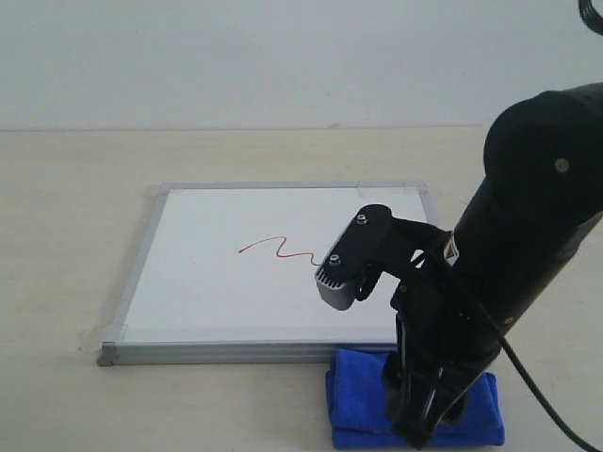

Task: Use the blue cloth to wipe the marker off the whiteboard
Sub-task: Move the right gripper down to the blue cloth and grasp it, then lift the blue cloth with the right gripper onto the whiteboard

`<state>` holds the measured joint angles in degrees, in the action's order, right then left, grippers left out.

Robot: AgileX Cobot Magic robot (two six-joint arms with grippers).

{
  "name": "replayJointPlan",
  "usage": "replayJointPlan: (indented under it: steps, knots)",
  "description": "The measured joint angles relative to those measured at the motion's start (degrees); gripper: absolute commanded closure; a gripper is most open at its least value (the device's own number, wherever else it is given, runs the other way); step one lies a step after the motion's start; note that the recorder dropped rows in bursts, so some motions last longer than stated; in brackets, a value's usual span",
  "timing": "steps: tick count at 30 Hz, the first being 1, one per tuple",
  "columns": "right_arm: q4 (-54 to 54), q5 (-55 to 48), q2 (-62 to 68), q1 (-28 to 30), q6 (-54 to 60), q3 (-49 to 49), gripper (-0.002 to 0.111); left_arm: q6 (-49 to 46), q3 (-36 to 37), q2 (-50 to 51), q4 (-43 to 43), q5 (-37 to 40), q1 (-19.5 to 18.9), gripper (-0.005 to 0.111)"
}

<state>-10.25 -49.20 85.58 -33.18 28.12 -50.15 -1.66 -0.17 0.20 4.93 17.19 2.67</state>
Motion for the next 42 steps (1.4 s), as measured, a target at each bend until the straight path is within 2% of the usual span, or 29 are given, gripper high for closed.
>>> replayJointPlan:
  steps: [14, 28, 29, 32, 33, 34, 38, 42]
  knots:
    - [7.0, 4.2, 6.8, 0.0, -13.4, -0.1, 0.046, 0.0, 0.0, 0.0, 0.0, 0.0, 0.0, 0.102]
    - [8.0, 8.9, 17.0, 0.0, -15.4, -0.6, 0.047, 0.0, 0.0, 0.0, 0.0, 0.0, 0.0, 0.102]
    - [8.1, 8.7, 17.4, 0.0, -15.4, -0.8, 0.050, 0.0, 0.0, 0.0, 0.0, 0.0, 0.0, 0.102]
    - [8.2, 8.3, 17.8, 0.0, -15.4, -1.2, 0.088, 0.0, 0.0, 0.0, 0.0, 0.0, 0.0, 0.102]
    - [8.2, 8.3, 17.8, 0.0, -15.4, -1.2, 0.103, 0.0, 0.0, 0.0, 0.0, 0.0, 0.0, 0.102]
    - [8.2, 8.3, 17.8, 0.0, -15.4, -1.3, 0.108, 0.0, 0.0, 0.0, 0.0, 0.0, 0.0, 0.102]
    - [8.2, 7.5, 17.9, 0.0, -15.5, -1.6, 0.108, 0.0, 0.0, 0.0, 0.0, 0.0, 0.0, 0.102]
    - [8.2, 1.3, 18.9, -0.1, -15.8, -4.9, 0.108, 0.0, 0.0, 0.0, 0.0, 0.0, 0.0, 0.102]
